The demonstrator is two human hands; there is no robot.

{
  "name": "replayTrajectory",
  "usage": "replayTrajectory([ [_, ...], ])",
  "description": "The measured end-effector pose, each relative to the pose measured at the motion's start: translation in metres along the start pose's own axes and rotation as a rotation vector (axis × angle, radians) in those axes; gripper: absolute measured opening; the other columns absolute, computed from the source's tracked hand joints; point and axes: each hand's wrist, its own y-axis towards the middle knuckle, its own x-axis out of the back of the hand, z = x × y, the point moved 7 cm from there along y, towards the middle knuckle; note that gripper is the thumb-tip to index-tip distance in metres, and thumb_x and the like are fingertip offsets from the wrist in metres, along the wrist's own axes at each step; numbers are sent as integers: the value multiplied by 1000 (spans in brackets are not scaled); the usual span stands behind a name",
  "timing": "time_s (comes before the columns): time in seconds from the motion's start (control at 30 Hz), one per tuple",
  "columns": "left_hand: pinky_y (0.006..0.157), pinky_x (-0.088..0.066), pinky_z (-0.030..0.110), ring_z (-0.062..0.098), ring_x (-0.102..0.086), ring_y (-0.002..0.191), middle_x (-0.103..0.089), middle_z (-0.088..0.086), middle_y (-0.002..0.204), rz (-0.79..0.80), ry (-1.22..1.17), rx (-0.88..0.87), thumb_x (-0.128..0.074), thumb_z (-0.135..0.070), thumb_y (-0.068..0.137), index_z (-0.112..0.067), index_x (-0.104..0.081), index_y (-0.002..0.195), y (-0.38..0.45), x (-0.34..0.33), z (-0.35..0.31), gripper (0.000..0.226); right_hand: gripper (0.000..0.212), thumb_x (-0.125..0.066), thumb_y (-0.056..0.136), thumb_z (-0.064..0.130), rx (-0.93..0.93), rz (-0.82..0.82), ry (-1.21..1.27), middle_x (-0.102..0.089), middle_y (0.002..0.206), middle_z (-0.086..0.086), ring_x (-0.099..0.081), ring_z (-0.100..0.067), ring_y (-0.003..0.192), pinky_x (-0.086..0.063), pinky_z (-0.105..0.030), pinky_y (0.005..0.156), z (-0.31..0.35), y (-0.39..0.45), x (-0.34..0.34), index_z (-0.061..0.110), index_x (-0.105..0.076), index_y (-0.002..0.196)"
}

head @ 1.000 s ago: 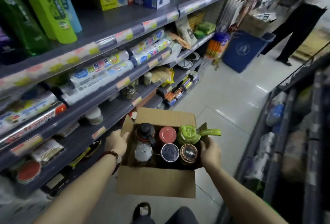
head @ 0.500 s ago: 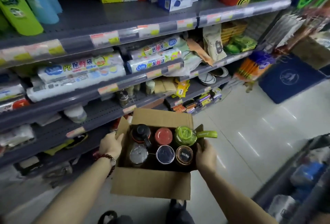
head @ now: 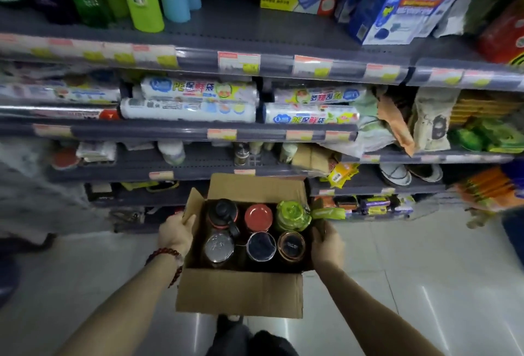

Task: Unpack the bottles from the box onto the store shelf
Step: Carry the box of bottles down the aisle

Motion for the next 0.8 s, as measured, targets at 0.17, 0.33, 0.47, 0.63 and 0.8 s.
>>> replayTrajectory([
  [0.17, 74, -51, 40, 40, -64, 88, -69, 22, 90, -95, -115, 70, -51, -28, 95, -5, -67, 95, 3, 22, 26, 28, 23, -50, 96, 20, 114, 113, -60, -67, 107, -20, -61, -39, 100, -41, -34, 73, 39, 15, -29, 11, -60, 115],
  [0.33, 83, -51, 46, 41, -63, 92, -67, 23, 95, -157, -225, 268, -52, -31, 95, -6, -65, 102, -12, 31, 70, 30, 28, -49, 97, 22, 277, 239, -125, -66, 110, -21, -61, -39, 102, -43, -36, 74, 80, 28, -58, 10, -57, 121],
  [0.47, 83, -46, 40, 43, -61, 98, -66, 26, 104, -310, -320, 403, -53, -24, 95, -2, -63, 112, -54, 40, 99, 30, 28, -48, 97, 25, 488, 391, -246, -67, 110, -19, -59, -41, 105, -45, -42, 77, 118, 31, -90, 15, -56, 122],
  [0.63, 71, -39, 32, 42, -63, 97, -69, 26, 105, -493, -388, 585, -53, -23, 96, 0, -65, 112, -121, 44, 135, 30, 30, -48, 97, 26, 741, 574, -338, -65, 110, -21, -59, -42, 103, -45, -40, 72, 164, 6, -128, 12, -55, 123],
  [0.8, 68, -36, 32, 43, -62, 92, -69, 28, 97, -645, -447, 746, -55, -22, 95, 2, -66, 101, -187, 51, 170, 27, 31, -50, 97, 22, 932, 687, -393, -66, 113, -21, -59, -40, 106, -44, -40, 79, 193, -49, -160, 7, -56, 123],
])
